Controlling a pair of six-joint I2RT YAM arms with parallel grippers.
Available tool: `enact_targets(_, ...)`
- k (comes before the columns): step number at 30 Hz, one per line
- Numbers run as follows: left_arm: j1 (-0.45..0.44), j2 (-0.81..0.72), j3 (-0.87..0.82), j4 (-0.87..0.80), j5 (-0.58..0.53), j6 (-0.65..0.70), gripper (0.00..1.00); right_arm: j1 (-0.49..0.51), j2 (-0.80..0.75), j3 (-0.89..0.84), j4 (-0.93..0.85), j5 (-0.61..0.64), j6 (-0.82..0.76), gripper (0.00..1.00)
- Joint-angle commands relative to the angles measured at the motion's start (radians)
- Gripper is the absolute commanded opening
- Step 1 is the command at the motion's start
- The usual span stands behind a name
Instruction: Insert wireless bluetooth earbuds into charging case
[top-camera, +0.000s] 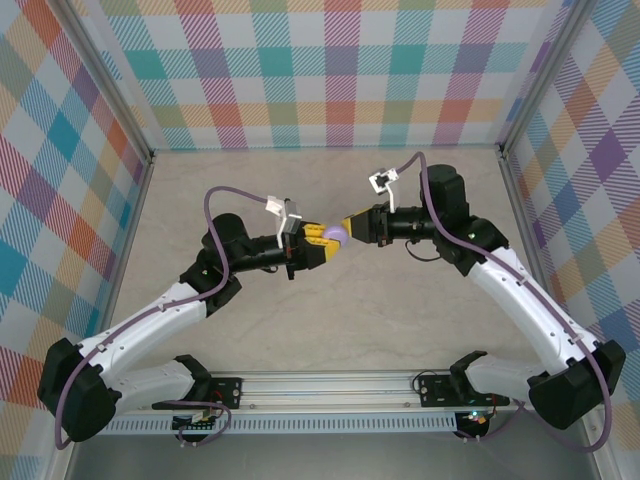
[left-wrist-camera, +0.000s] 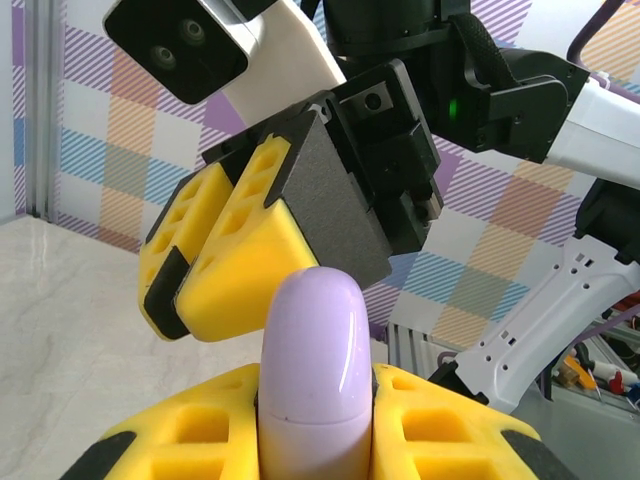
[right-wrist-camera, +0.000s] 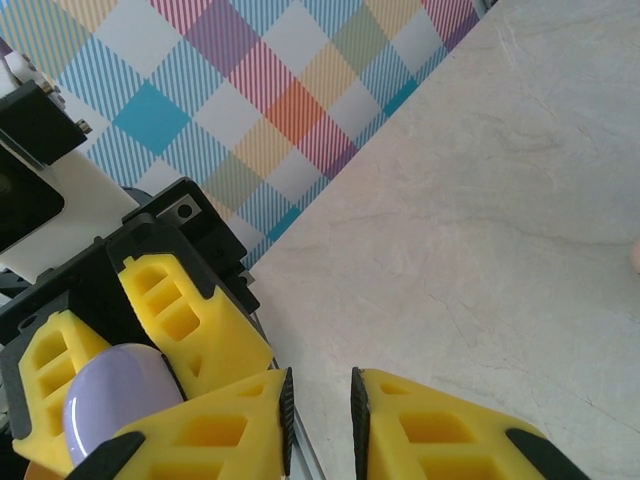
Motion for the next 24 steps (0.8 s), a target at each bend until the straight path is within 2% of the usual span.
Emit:
enact_targets(1, -0.012, 0.007, 0.021, 0.001, -0.012, 0.004, 0.06, 0.008, -0.031, -0.007, 0.035, -0.037, -0.022, 0.24)
enact_targets(3, -0.013, 0.007, 0.022, -0.004, -0.016, 0.003, 0.06, 0.008, -0.033, -0.007, 0.022, -0.018, -0.028, 0.24)
enact_targets(6, -0.012, 0.008, 0.026, -0.031, -0.046, 0.008, 0.06, 0.008, -0.036, -0.001, -0.014, 0.078, -0.035, 0.27)
enact_targets(11, -0.013, 0.037, 0.065, -0.178, -0.182, 0.034, 0.06, 0.008, -0.025, 0.023, -0.119, 0.326, -0.038, 0.27)
enact_targets(14, -0.013, 0.073, 0.102, -0.252, -0.256, 0.01, 0.06, 0.008, -0.031, 0.02, -0.148, 0.423, -0.033, 0.28)
enact_targets(19, -0.011, 0.139, 0.166, -0.329, -0.352, -0.066, 0.08, 0.009, -0.048, 0.002, -0.17, 0.521, -0.029, 0.3)
enact_targets(24, 0.004, 0.269, 0.3, -0.525, -0.46, -0.175, 0.08, 0.008, -0.057, -0.016, -0.183, 0.553, -0.036, 0.31)
